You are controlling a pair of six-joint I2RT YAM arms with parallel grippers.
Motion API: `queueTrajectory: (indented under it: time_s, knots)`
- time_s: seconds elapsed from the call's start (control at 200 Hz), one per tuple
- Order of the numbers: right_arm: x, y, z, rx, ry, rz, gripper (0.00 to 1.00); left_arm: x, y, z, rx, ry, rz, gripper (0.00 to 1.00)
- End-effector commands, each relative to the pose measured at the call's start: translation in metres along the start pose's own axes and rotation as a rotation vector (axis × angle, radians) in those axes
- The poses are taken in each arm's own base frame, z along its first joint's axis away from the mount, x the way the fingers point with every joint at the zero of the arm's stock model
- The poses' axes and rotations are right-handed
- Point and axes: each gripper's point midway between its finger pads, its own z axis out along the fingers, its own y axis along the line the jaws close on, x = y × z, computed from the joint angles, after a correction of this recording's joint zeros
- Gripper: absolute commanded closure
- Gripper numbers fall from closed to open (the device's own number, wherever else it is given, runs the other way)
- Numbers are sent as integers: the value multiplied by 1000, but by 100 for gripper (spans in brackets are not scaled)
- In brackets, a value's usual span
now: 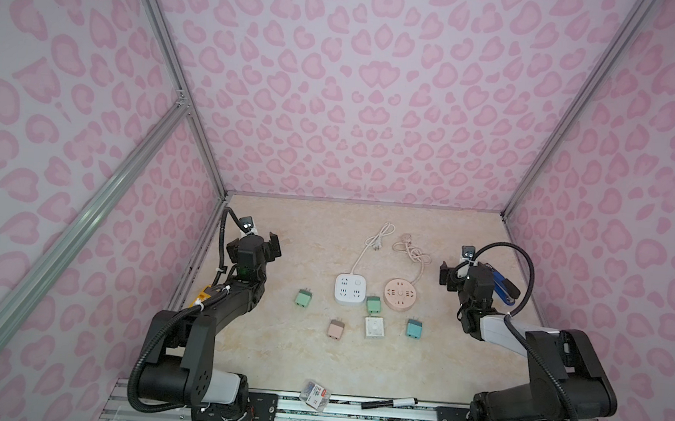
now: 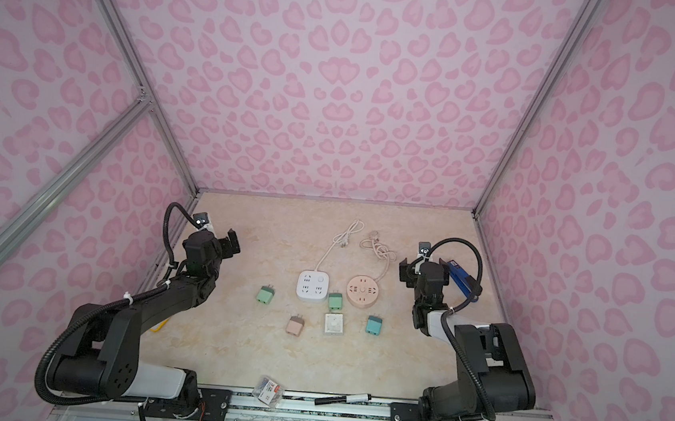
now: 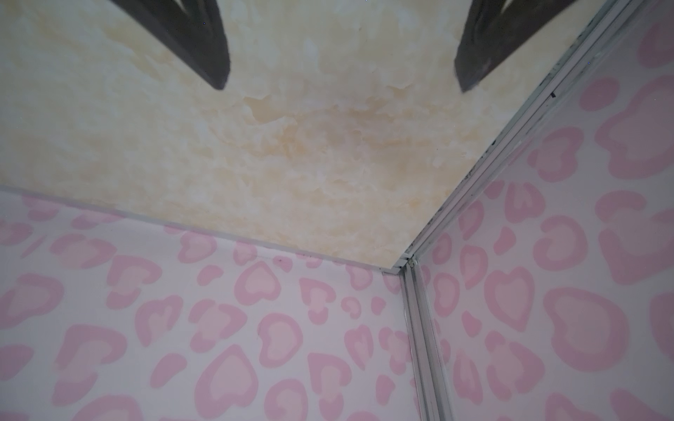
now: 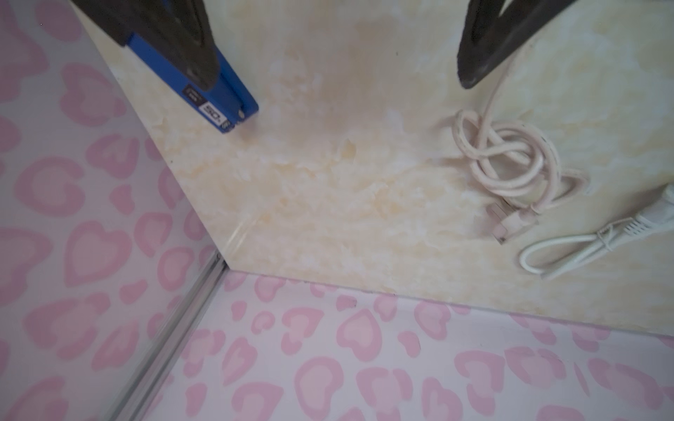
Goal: Insert the plug
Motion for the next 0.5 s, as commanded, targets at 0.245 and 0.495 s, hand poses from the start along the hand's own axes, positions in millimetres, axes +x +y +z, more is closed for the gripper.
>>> queueTrajectory:
  time_s: [0.245,0.495]
  knots:
    - [-21,43,-60,111,359,-111,1,13,-1,-45,-16,320,-303,2]
    - [-9,99,-138,-108,441,-41,10,28,-69,-105,227,460,-184,2]
